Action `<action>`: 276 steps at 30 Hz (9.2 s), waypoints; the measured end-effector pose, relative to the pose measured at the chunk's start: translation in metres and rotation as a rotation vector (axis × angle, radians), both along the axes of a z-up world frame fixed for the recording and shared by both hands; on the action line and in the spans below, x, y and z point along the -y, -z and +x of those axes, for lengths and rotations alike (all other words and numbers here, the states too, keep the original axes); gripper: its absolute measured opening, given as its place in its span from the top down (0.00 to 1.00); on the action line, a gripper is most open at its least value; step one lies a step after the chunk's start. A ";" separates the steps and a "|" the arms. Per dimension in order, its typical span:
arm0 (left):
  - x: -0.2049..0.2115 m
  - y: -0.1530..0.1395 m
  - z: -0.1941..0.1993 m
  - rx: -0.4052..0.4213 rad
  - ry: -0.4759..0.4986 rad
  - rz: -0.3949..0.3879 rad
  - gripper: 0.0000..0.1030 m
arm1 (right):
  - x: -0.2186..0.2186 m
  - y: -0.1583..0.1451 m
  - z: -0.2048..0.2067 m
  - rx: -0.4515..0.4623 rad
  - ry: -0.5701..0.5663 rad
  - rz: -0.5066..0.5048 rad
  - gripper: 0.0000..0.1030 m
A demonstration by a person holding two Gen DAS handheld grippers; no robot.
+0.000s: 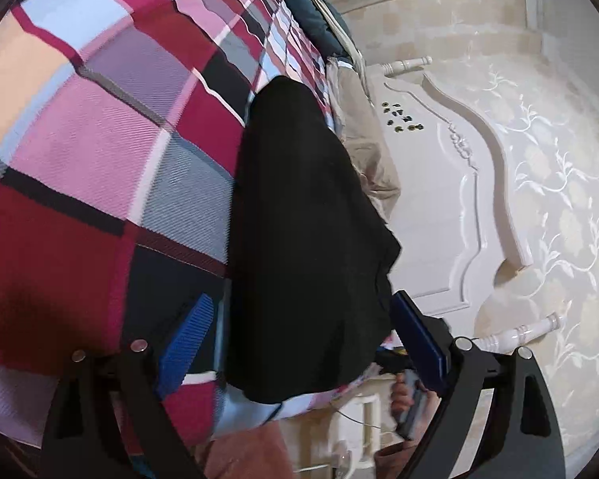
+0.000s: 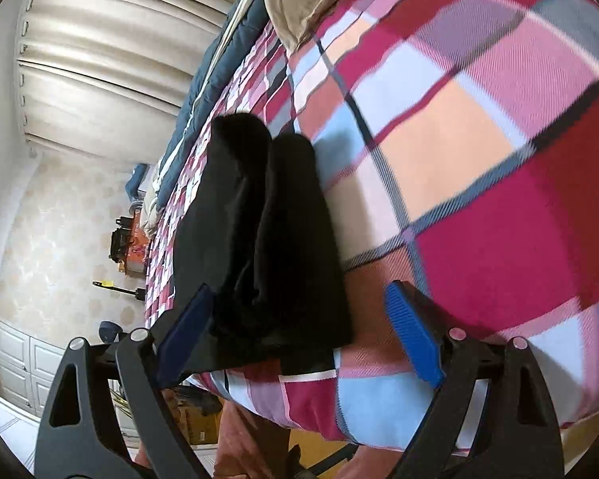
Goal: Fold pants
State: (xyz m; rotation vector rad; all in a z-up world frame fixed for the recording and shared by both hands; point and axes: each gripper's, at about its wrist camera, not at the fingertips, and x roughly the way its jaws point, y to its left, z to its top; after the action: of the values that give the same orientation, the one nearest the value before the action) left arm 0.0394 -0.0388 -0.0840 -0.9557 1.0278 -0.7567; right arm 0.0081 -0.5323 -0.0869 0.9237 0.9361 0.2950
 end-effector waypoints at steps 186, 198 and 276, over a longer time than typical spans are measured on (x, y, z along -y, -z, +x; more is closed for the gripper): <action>-0.098 -0.022 0.271 0.141 0.007 0.561 0.67 | -0.180 0.008 0.289 0.068 -0.335 -0.012 0.66; -0.104 -0.016 0.268 0.131 0.024 0.502 0.52 | -0.175 0.018 0.282 0.052 -0.293 0.049 0.56; -0.110 -0.016 0.005 0.168 -0.234 0.579 0.15 | -0.216 0.004 0.061 0.158 -0.149 -0.036 0.13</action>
State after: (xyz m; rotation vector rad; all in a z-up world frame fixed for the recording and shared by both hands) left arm 0.0443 0.0709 -0.0678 -0.4887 0.8959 -0.3062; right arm 0.0687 -0.3168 -0.0914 0.7868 0.8628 0.4695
